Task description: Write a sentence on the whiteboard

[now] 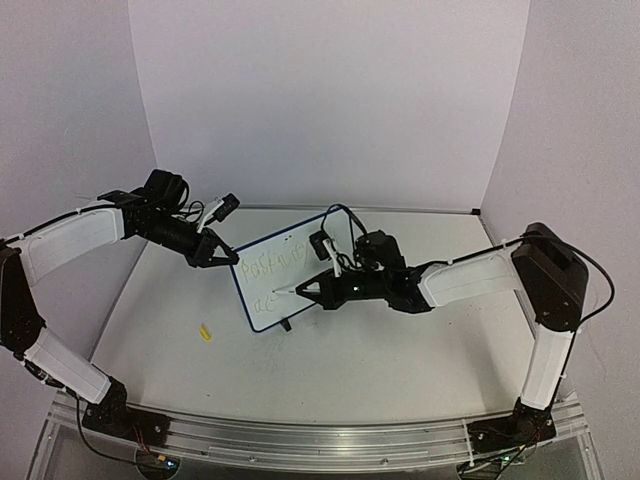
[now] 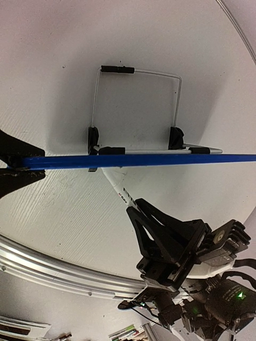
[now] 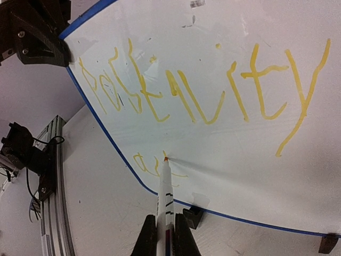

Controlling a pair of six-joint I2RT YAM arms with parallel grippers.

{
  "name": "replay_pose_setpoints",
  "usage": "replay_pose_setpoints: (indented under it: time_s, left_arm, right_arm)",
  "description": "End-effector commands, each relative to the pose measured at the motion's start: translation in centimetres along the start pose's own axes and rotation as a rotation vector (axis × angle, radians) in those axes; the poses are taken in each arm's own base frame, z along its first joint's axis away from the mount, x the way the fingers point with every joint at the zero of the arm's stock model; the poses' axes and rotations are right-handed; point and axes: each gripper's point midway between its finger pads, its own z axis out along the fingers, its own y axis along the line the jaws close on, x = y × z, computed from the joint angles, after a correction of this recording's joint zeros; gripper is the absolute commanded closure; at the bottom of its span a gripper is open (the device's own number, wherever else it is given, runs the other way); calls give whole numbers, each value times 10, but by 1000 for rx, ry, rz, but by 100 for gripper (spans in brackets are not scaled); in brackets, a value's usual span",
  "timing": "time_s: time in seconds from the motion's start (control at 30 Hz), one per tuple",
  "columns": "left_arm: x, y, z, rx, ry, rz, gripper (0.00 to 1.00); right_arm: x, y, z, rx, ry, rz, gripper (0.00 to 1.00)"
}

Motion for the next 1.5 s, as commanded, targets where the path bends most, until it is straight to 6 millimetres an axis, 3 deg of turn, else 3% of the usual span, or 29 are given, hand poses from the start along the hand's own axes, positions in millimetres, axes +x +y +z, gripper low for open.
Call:
replay_pose_setpoints:
  time_s: [0.0, 0.23, 0.53, 0.9, 1.17, 1.47]
  left_arm:
    - [1, -5, 3, 24, 25, -10, 100]
    - [1, -5, 4, 24, 25, -11, 100]
    - [1, -5, 4, 25, 25, -12, 100]
    - [1, -6, 4, 27, 26, -11, 100]
    - [1, -6, 4, 27, 25, -11, 100]
    - [1, -6, 4, 24, 25, -10, 100]
  right_arm:
    - [2, -10, 4, 40, -2, 15, 100]
    - [24, -19, 9, 54, 46, 48, 100]
    - [33, -30, 12, 95, 63, 56, 100]
    - [7, -26, -9, 144, -15, 18, 100]
    - [-18, -2, -30, 90, -90, -10, 100]
    - [-9, 1, -15, 29, -48, 1, 100]
